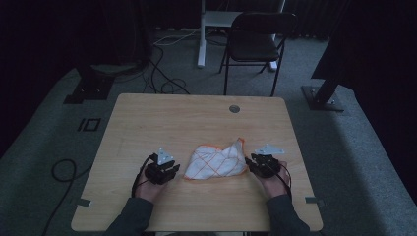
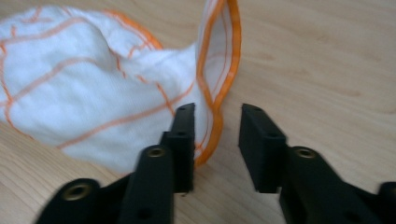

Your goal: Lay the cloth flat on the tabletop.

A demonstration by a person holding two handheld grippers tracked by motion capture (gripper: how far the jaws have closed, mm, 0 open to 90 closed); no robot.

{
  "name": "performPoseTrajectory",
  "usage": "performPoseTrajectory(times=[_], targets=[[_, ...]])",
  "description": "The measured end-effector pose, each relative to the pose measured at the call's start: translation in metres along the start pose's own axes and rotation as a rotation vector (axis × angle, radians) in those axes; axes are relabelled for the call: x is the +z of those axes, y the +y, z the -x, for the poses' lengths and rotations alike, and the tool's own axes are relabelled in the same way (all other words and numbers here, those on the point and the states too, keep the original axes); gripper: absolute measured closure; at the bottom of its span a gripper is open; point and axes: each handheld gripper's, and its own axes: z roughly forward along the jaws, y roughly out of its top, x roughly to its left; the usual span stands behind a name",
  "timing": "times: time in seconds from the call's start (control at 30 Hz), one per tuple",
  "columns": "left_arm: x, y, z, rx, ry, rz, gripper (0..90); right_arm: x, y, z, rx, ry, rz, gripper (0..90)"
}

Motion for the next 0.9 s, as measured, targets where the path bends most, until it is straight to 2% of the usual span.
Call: performPoseTrajectory(times=[0.17,0.4,0.43,0.53,0.67,0.9], targets=[[0.006,0.008,0.003,0.008,-0.008,0.004,69.5,-0.005,0.008,-0.001,0.003,-0.011,0.033,59.4],[0.018,0.023,0.006,0.021,-0.01,0.014,66.2,0.003,0.017,0.001,0.036,-0.007,0.049,58.9],[0.022,0.028,0.006,0.027,-0.011,0.013,66.2,0.004,0.018,0.001,0.041,-0.006,0.049,61.3],[0.027,0.035,0.005,0.037,-0.013,0.013,65.6,0.006,0.019,0.001,0.039,-0.009,0.044,77.8],[0.034,0.042,0.005,0.028,-0.016,0.017,65.0,0.005,0.018,0.001,0.028,-0.013,0.038,89.9],[0.046,0.057,0.006,0.028,-0.01,0.024,63.2,0.006,0.014,0.0,0.01,-0.02,0.023,90.0]])
